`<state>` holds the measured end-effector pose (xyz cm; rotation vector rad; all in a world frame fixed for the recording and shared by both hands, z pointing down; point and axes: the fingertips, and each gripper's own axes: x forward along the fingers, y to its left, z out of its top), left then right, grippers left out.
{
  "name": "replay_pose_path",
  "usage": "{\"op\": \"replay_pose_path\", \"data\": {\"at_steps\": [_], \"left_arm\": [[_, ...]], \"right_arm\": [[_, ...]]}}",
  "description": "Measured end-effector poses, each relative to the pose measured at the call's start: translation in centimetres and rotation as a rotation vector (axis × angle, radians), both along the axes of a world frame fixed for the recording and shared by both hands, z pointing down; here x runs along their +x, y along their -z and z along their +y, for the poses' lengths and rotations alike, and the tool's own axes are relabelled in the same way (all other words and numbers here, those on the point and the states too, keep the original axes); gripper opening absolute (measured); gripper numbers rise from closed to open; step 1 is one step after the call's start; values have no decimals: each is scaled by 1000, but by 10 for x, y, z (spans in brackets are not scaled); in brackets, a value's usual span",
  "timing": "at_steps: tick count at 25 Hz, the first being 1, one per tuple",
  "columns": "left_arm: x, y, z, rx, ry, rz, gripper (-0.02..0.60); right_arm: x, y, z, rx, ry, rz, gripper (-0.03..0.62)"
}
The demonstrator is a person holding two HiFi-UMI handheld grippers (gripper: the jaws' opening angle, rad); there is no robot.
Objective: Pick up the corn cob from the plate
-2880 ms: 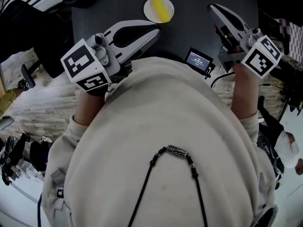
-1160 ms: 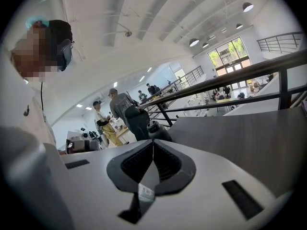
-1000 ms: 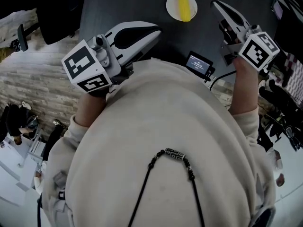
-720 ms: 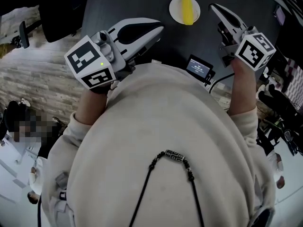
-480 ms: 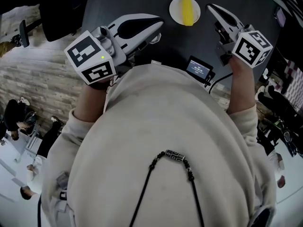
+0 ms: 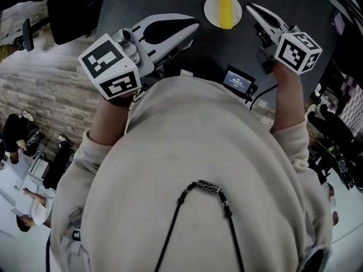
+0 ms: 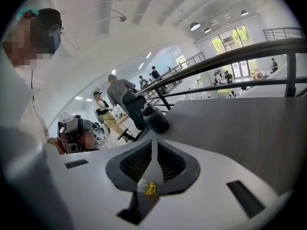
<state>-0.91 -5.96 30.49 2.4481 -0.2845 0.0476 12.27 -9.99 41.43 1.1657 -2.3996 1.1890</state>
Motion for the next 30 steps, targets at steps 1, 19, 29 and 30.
{"op": "replay_pose_path", "data": {"at_steps": [1,19,29,30], "left_arm": [[0,-1,1,-1,3,-1,3],[-13,-2,3,-15,49,-2,3],[-9,-3,5,-19,72,0,3],[-9,-3,4,-20,75,0,3]], "right_arm": [[0,-3,0,-5,3,1,33],[-4,-51,-6,-91,-10,36,101],[3,-75,-4,-139,-2,52,125],[3,-77,-4,-145,2,52,127]]}}
